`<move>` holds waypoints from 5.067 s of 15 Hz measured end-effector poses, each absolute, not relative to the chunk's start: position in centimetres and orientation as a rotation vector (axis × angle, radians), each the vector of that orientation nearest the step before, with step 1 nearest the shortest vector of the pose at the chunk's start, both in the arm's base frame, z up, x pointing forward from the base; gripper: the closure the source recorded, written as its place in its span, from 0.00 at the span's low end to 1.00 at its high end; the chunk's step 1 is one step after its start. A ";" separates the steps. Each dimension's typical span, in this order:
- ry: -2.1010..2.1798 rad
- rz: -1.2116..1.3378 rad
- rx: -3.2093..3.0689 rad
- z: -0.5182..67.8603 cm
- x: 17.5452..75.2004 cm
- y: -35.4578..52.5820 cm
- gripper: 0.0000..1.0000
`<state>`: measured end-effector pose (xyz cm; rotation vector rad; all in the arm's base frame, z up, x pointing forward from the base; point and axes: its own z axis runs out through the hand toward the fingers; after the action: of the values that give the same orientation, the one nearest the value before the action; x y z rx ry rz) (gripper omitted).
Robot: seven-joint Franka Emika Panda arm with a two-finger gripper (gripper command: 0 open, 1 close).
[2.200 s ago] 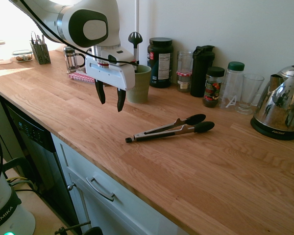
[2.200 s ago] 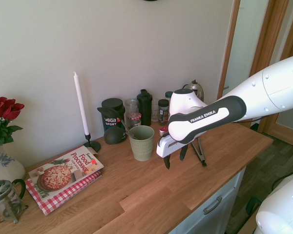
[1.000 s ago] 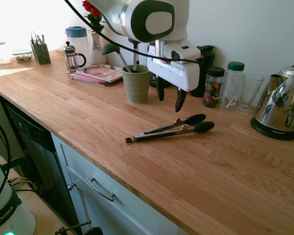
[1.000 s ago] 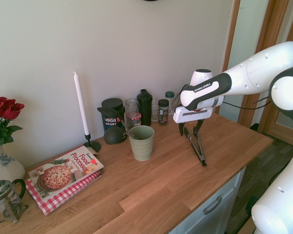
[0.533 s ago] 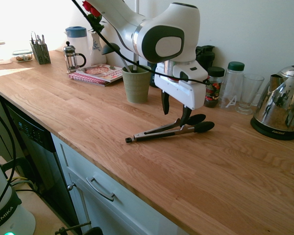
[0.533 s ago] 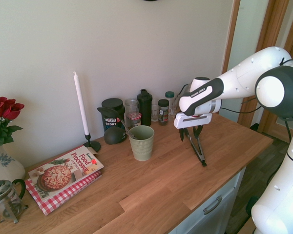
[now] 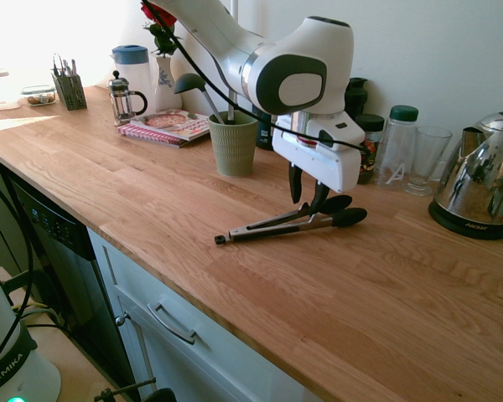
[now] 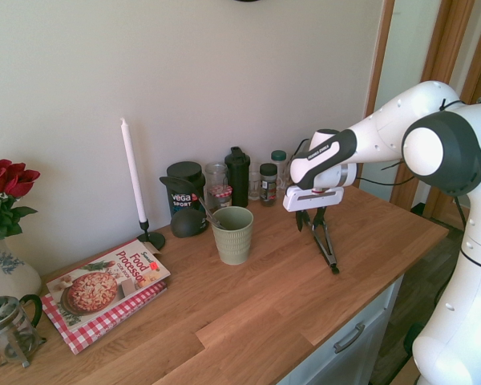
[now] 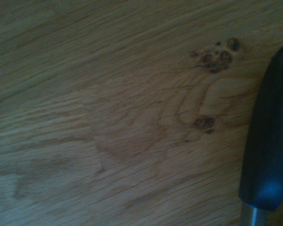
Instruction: Put the tongs back in the holder
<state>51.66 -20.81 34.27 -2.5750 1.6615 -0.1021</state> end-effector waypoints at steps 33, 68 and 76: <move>1.240 -0.665 -2.547 72.4 46.8 -1.8 1.00; 1.098 -0.589 -2.715 61.1 53.0 5.7 0.00; 1.177 -0.129 -2.928 54.2 43.3 -2.4 0.00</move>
<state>43.30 -2.39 54.20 -2.9276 1.1766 -0.1288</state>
